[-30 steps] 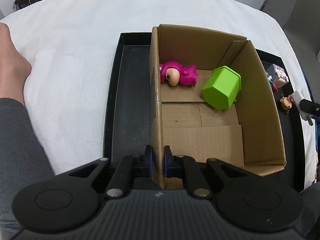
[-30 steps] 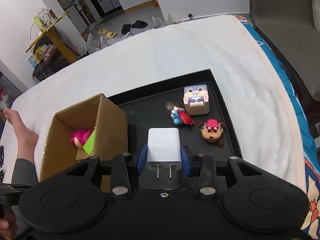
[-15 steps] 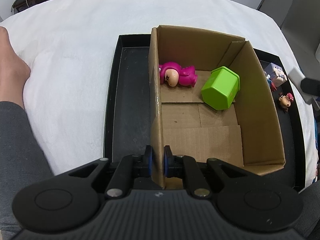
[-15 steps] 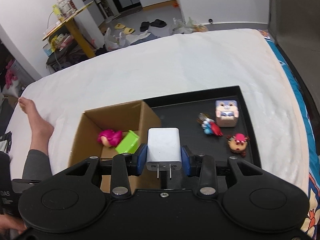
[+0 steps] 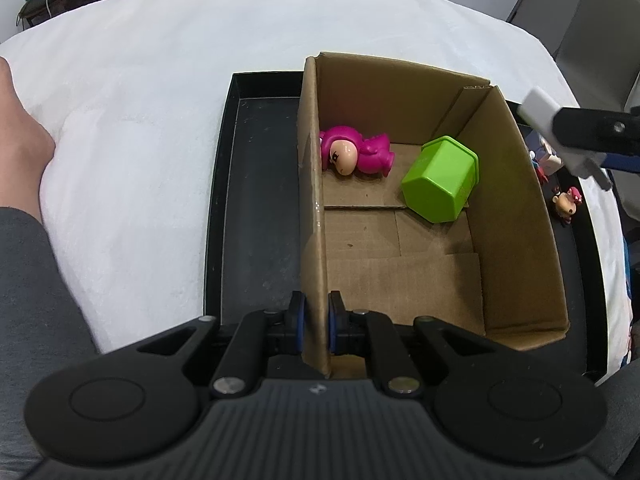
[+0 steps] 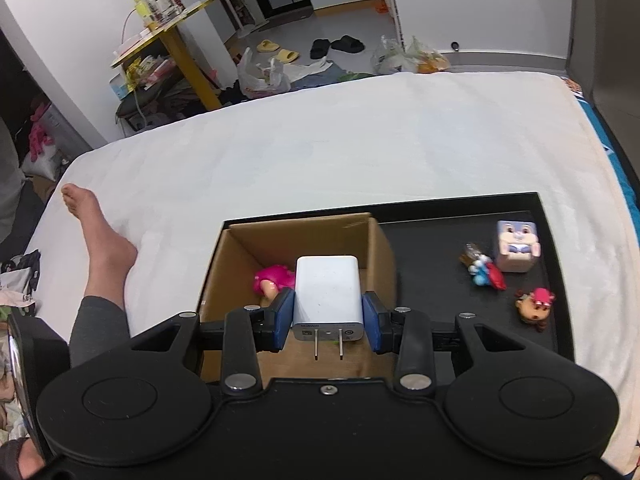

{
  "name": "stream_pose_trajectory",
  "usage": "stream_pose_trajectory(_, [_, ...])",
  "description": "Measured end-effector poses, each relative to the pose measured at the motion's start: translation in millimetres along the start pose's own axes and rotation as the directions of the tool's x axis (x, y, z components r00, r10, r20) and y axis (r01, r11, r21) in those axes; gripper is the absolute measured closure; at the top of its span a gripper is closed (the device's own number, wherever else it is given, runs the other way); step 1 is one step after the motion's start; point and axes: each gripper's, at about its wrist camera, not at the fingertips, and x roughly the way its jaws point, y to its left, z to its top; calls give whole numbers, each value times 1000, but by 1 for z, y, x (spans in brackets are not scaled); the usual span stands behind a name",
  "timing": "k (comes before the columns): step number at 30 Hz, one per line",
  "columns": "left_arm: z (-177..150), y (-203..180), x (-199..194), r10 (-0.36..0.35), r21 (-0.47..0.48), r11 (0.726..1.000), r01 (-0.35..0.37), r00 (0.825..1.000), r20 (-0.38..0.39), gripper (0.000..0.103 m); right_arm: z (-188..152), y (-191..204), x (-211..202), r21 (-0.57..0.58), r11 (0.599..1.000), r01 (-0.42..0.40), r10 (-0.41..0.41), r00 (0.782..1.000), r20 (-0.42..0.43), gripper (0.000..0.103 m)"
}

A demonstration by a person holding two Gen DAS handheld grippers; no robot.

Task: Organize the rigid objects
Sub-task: 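Lift the white charger with the right gripper and carry it over the box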

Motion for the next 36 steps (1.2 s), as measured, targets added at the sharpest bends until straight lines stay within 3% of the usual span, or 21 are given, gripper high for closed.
stream_pose_trajectory(27, [0,11,-1,-55,-42,998,55,998,11,91,-5,62,54,-36,996,-79,74,989,-124,66])
stream_pose_trajectory(36, [0,16,0,-71,-57,996,71,997,9,90,-10,60,79,0,995,-98,96,978,-184,66])
